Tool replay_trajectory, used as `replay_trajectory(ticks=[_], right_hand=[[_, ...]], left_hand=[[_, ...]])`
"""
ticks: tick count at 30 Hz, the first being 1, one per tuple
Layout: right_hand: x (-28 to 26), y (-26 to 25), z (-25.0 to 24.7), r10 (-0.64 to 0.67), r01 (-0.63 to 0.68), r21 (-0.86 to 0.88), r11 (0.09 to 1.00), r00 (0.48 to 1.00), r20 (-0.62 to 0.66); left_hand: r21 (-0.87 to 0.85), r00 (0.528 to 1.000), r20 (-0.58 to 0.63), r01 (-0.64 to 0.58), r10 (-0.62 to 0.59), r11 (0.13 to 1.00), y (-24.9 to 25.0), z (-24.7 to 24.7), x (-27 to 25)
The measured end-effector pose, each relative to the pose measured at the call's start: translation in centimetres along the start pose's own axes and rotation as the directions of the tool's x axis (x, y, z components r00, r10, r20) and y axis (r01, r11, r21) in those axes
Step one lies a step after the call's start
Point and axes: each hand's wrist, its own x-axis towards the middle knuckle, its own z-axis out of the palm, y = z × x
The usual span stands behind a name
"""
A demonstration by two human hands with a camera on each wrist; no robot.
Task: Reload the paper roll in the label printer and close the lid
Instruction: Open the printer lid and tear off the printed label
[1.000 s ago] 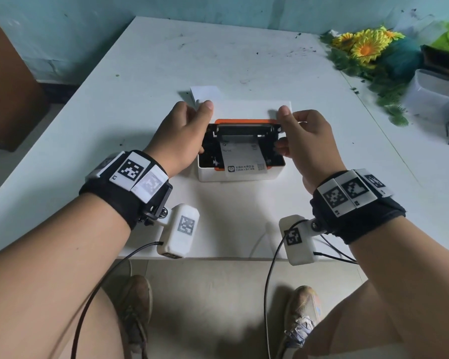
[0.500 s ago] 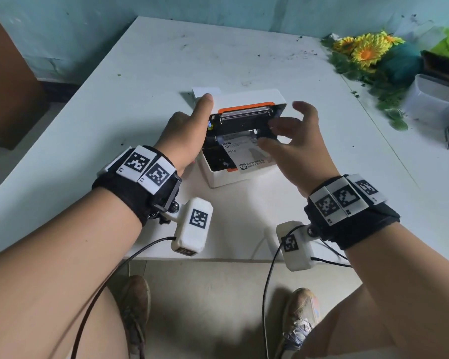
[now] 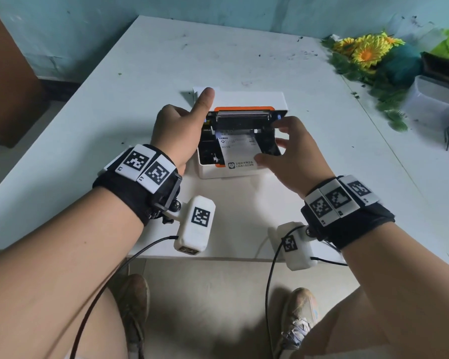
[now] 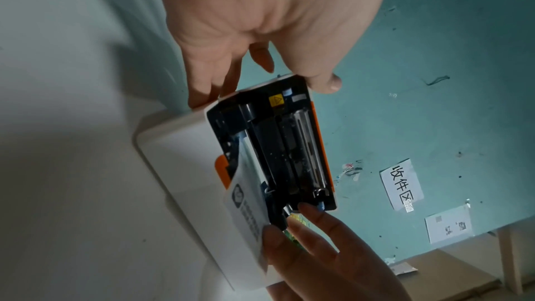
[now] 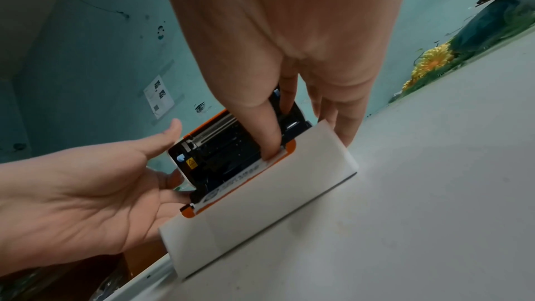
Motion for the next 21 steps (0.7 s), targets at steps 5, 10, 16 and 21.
replay_trajectory(ticks=[5, 10, 16, 21], right_hand=[[0.1, 0.2, -0.4, 0.041, -0.041, 0.032, 0.999, 0.999, -0.007], [0.2, 0.2, -0.5, 0.048, -0.048, 0.024, 0.999, 0.999, 0.010], [0.3, -0.1, -0.5, 0.063, -0.063, 0.011, 0.998, 0.998, 0.026], [0.5, 0.2, -0.1, 0.012, -0.012, 0.058, 0.998, 1.000, 0.009]], left_hand=[[-0.035, 0.998, 0.035, -0.054, 0.056, 0.998, -1.0, 0.4, 0.2], [-0.025, 0.997, 0.024, -0.076, 0.077, 0.997, -1.6, -0.3, 0.6], [0.157, 0.983, 0.100, -0.166, 0.152, 0.973, -1.8, -0.4, -1.2], [0.236, 0.973, 0.190, -0.172, 0.128, 0.956, -1.7, -0.6, -1.2]])
